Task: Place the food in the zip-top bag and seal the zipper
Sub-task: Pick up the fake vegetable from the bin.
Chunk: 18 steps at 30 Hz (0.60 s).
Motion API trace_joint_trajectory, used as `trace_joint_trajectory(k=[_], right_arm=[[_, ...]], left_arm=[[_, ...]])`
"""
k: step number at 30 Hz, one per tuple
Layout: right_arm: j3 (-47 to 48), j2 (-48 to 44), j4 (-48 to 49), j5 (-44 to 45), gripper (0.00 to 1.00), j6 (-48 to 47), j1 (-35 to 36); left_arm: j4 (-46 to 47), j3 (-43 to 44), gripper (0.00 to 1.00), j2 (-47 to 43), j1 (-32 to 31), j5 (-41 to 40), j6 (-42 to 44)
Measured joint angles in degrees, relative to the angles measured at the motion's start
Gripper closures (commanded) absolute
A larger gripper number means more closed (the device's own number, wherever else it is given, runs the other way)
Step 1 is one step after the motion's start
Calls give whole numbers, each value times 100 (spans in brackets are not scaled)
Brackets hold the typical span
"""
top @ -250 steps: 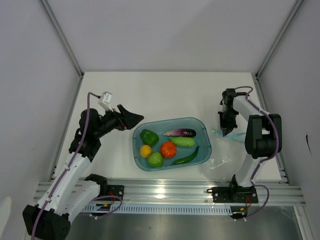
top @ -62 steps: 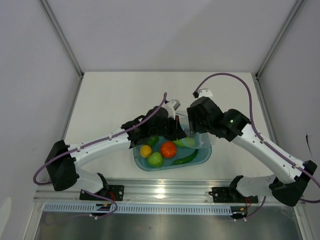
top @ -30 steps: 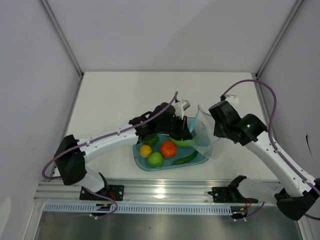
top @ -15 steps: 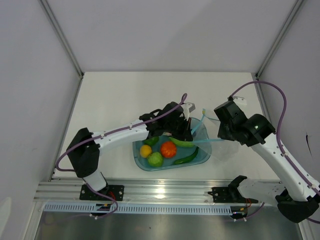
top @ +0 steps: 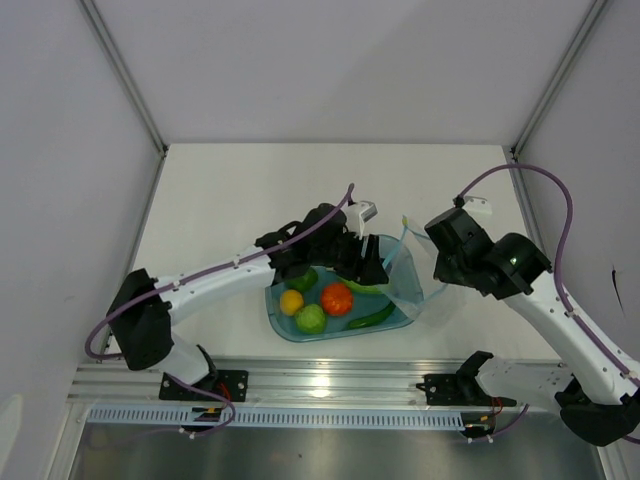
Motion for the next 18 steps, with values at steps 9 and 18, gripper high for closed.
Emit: trace_joint_trajectory(k=[9,18], right_arm=[[-527,-168,-33,275,100,173,4],[-560,-96,-55,450,100,79,4]], left_arm=[[35,-715,29,-1134,11,-271,87],[-415,-1231,19,-2476,457,-1259,133]])
